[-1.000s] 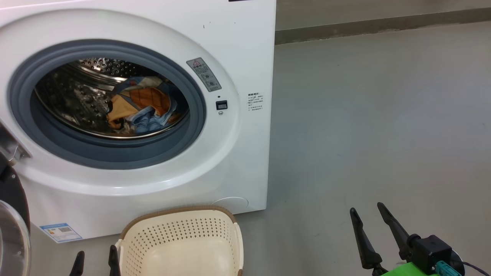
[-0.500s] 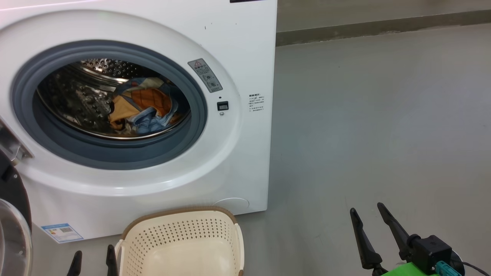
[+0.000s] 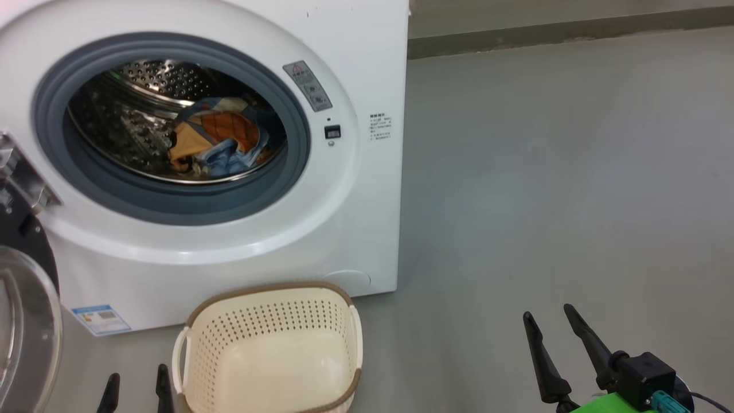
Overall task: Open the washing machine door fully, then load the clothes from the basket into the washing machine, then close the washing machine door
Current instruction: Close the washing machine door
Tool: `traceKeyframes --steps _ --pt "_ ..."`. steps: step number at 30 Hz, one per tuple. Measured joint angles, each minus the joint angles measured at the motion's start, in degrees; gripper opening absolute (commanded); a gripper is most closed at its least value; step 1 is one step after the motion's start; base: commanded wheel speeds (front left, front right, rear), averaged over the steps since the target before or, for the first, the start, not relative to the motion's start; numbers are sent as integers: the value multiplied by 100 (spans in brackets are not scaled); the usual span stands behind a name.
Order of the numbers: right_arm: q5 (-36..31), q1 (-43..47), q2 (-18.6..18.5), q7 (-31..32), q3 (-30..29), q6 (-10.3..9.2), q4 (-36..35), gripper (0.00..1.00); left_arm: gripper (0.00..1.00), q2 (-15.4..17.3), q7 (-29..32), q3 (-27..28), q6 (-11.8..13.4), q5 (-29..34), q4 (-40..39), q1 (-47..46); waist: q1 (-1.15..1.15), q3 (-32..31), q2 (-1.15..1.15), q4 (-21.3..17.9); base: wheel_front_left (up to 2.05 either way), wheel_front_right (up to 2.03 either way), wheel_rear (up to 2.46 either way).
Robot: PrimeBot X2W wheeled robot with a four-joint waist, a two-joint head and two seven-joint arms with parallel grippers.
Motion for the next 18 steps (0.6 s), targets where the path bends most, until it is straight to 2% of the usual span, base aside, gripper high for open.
traceKeyframes --steps 9,15,18 --pt "7 1 0 0 -43 0 25 100 100 0 0 47 -19 58 -60 -11 0 -15 0 28 -163 163 0" --pt "7 1 0 0 -60 0 20 100 100 0 0 29 4 57 -66 -11 0 -11 0 66 -70 70 0" --pt "7 1 0 0 -60 0 19 100 100 0 0 -9 -78 38 -65 -12 0 -13 0 80 -10 10 0"
